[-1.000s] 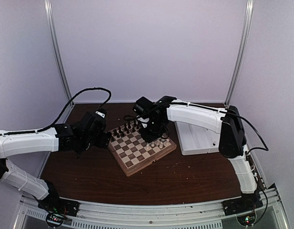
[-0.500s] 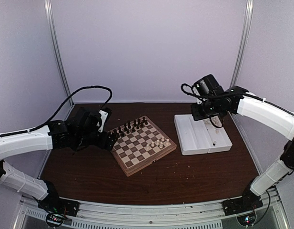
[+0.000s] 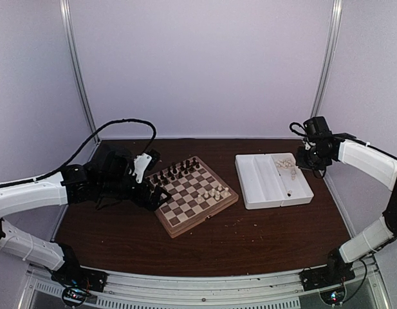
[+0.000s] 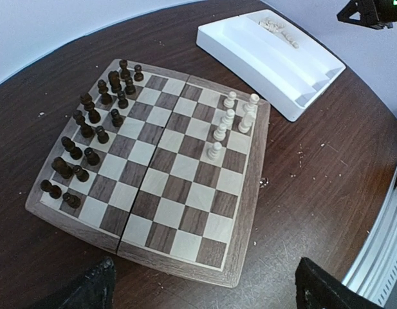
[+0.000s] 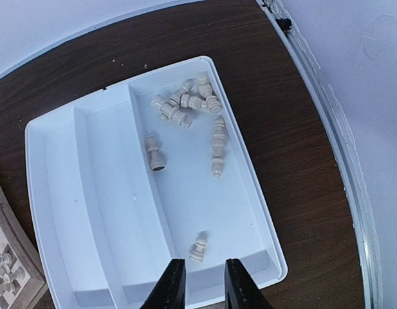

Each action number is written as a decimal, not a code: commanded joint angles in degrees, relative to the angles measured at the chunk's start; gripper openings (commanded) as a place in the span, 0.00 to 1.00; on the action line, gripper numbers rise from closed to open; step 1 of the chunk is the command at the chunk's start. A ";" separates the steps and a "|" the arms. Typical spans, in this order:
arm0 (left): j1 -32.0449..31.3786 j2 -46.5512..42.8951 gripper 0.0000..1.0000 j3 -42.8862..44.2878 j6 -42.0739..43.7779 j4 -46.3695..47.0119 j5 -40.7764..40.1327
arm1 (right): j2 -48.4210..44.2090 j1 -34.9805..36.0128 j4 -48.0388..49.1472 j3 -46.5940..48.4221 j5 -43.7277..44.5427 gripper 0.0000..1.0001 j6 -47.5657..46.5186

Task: Set up the chess pieces on the board
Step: Pick up the chess piece from the storage box.

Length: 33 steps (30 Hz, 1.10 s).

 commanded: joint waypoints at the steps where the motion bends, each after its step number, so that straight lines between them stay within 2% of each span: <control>1: 0.19 0.10 0.98 1.10 -0.37 2.40 5.66 | 4.17 -2.98 4.27 0.24 -1.56 0.24 0.60; 5: 0.04 -0.42 0.98 1.42 -1.32 3.22 6.33 | 8.48 -4.67 4.67 1.01 -0.32 0.24 0.64; 13: -0.32 -2.08 0.98 0.48 -2.16 5.55 4.38 | 17.27 -6.32 5.60 3.58 -4.28 0.23 0.76; 20: -0.75 -3.29 0.98 1.65 -2.86 3.97 4.53 | 23.61 -8.01 7.24 8.53 -8.44 0.27 2.03; 28: -1.13 -7.05 0.94 -1.61 -4.15 3.66 3.25 | 30.22 -9.09 4.03 16.65 -8.24 0.25 1.17; 33: -1.13 -8.43 0.94 -2.26 -3.75 3.05 2.19 | 29.90 -9.21 6.92 13.71 -7.94 0.27 1.70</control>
